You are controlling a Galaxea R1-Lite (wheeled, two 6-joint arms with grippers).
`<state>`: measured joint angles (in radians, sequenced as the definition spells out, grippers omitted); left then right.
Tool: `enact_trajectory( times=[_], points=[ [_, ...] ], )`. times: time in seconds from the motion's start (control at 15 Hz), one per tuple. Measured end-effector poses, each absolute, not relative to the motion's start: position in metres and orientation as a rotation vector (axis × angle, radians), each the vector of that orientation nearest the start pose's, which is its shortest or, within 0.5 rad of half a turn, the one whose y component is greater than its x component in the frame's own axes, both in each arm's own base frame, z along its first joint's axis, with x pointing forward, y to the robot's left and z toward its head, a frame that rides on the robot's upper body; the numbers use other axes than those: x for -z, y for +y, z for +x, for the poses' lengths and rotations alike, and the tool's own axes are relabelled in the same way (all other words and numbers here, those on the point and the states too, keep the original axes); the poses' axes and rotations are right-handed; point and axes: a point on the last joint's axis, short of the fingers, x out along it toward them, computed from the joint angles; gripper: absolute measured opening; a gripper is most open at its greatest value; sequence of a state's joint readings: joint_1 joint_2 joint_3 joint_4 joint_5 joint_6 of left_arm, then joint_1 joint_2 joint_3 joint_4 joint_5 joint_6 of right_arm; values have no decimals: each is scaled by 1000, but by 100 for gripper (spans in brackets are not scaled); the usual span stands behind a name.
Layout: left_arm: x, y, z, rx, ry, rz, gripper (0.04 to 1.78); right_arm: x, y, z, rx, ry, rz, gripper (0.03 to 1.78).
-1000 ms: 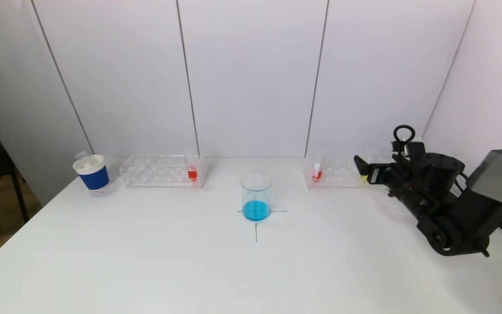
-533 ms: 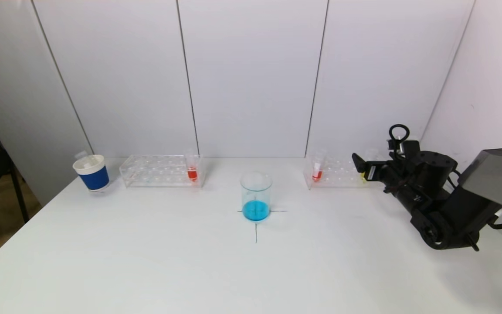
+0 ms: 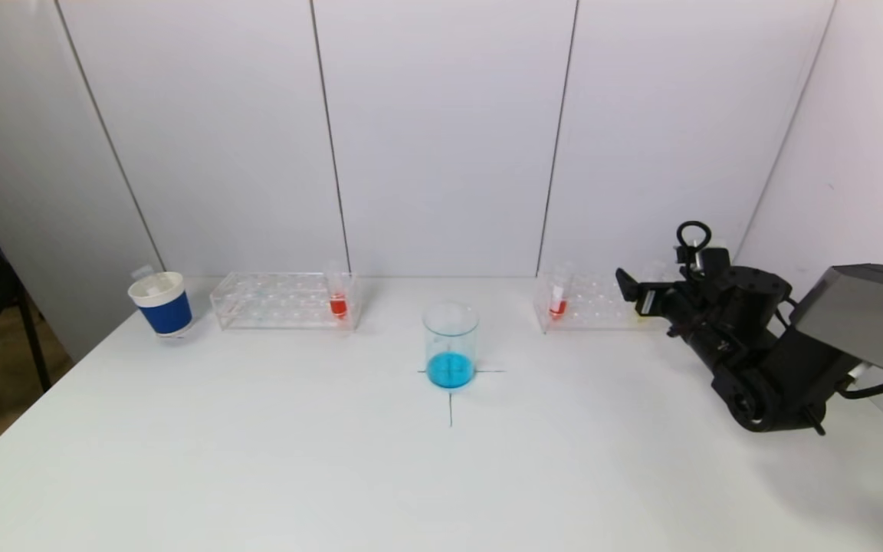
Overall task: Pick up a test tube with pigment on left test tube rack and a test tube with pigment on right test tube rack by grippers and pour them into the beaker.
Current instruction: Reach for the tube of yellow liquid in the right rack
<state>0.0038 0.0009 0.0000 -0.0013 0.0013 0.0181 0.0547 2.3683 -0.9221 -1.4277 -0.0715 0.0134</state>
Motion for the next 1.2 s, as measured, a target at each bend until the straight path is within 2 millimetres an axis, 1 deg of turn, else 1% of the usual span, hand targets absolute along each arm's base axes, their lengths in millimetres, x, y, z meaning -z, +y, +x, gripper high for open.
enact_trajectory(
  times=[0.27, 1.2],
  points=[
    [-76, 0, -23, -5, 0, 18, 176, -39, 20, 420, 41, 18, 10, 177],
    [-76, 0, -23, -5, 0, 18, 176, -32, 20, 430, 45, 25, 7, 177]
  ],
)
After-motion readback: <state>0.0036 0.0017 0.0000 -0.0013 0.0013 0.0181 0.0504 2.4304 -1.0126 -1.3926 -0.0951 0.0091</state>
